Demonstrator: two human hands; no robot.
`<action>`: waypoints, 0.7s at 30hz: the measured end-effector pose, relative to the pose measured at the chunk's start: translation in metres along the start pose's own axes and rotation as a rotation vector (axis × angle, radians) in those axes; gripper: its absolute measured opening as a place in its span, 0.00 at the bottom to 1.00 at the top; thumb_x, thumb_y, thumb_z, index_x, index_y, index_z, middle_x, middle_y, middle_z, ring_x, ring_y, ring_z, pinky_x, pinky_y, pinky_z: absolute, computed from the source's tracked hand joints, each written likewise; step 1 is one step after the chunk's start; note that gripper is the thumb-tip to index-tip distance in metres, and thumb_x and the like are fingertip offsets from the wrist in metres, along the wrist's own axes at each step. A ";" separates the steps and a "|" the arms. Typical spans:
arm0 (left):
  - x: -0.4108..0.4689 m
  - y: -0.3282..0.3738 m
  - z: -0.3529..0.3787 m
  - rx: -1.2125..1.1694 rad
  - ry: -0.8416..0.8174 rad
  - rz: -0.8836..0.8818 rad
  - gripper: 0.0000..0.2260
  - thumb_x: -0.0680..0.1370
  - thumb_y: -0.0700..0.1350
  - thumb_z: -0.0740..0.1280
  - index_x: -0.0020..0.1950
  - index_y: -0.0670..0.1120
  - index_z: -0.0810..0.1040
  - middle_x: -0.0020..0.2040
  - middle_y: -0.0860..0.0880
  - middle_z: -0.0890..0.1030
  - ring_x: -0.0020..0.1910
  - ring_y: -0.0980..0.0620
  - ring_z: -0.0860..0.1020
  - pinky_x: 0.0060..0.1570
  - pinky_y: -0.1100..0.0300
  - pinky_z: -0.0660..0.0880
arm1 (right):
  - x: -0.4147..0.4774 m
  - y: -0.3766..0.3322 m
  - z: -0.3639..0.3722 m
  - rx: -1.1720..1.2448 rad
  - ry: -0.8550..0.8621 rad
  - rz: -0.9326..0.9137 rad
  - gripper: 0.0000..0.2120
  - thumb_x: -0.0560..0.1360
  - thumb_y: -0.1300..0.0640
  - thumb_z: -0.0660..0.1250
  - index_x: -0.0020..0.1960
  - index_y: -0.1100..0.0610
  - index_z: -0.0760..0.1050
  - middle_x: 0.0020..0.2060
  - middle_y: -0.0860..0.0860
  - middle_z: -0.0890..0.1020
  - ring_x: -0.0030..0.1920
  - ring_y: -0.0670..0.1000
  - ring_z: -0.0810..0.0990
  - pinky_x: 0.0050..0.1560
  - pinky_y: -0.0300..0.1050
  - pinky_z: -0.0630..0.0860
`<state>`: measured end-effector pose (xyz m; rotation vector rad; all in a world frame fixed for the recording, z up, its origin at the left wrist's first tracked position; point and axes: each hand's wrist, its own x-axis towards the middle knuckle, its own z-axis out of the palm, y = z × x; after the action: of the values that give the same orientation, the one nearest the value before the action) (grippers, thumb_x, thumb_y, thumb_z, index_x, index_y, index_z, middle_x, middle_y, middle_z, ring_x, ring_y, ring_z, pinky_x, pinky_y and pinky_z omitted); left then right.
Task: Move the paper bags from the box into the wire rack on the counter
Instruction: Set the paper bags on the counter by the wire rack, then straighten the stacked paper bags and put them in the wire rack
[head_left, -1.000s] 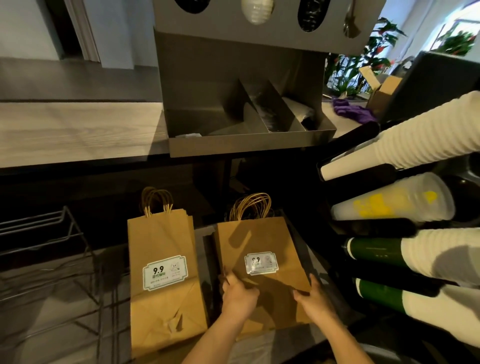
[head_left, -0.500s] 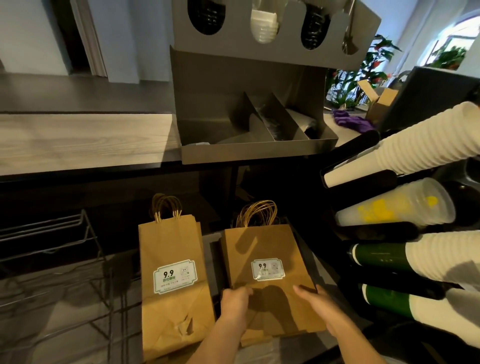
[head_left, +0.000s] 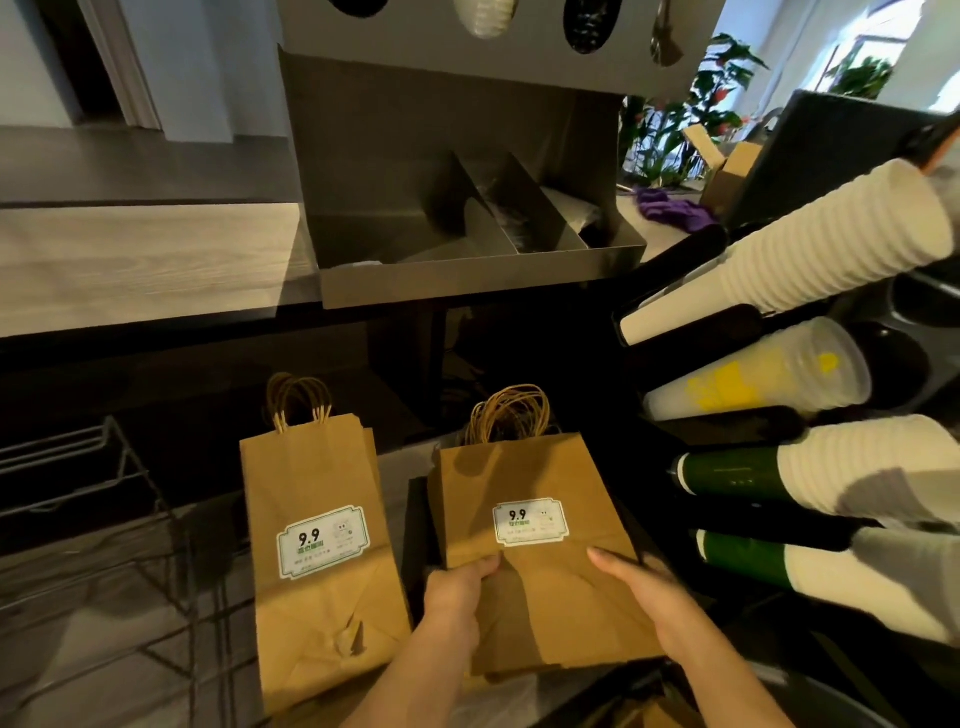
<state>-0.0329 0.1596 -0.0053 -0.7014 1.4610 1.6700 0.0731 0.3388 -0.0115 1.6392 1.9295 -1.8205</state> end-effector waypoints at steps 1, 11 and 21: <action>-0.003 0.001 0.000 0.013 0.009 0.020 0.36 0.69 0.41 0.77 0.72 0.41 0.62 0.58 0.38 0.75 0.59 0.37 0.73 0.60 0.43 0.71 | -0.004 -0.002 -0.005 0.018 -0.016 -0.041 0.41 0.67 0.45 0.76 0.73 0.54 0.64 0.64 0.57 0.74 0.62 0.60 0.74 0.55 0.53 0.73; -0.068 -0.005 0.007 0.092 -0.067 0.493 0.27 0.69 0.47 0.77 0.61 0.54 0.67 0.53 0.53 0.78 0.53 0.49 0.77 0.58 0.44 0.74 | -0.051 -0.006 -0.035 0.231 -0.130 -0.311 0.41 0.64 0.42 0.74 0.73 0.48 0.64 0.58 0.52 0.78 0.57 0.56 0.77 0.53 0.56 0.75; -0.133 0.004 -0.027 0.037 0.042 0.823 0.25 0.67 0.53 0.75 0.58 0.64 0.65 0.54 0.58 0.80 0.54 0.51 0.79 0.54 0.43 0.77 | -0.103 -0.040 -0.015 0.302 -0.221 -0.596 0.34 0.67 0.47 0.70 0.71 0.46 0.65 0.57 0.47 0.78 0.55 0.50 0.78 0.47 0.48 0.75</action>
<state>0.0321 0.1057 0.1017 -0.0870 1.9565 2.2152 0.1018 0.2936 0.0862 0.8891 2.2864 -2.4733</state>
